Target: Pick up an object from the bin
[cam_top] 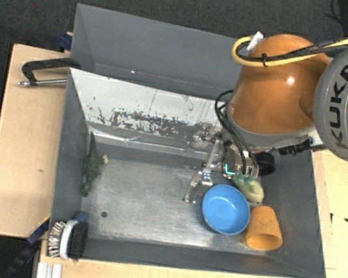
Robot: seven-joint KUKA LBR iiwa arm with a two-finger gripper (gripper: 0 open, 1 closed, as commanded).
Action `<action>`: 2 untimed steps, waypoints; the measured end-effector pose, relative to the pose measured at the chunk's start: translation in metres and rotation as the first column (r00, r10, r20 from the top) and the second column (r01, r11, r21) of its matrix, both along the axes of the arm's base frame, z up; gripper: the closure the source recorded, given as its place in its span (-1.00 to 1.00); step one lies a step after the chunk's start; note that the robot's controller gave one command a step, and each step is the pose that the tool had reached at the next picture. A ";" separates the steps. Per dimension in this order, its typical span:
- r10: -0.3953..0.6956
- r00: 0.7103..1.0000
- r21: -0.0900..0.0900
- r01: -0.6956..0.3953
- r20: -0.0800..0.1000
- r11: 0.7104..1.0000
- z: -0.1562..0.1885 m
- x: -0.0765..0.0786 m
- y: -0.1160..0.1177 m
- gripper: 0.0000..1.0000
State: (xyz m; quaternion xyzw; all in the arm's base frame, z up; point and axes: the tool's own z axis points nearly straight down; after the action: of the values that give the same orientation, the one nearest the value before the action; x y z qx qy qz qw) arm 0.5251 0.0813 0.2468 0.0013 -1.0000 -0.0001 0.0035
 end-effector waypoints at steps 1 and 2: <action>0.098 0.995 -0.001 -0.098 0.000 0.995 -0.097 0.006 -0.050 -1.00; 0.369 0.930 0.000 -0.369 0.005 0.930 -0.145 -0.019 -0.120 -1.00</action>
Offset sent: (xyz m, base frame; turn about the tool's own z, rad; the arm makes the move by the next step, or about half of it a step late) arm 0.0072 -0.0485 -0.0931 -0.1014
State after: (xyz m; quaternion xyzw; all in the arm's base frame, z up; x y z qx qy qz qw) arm 0.5063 -0.0385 0.1020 0.1889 -0.9820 0.0002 0.0008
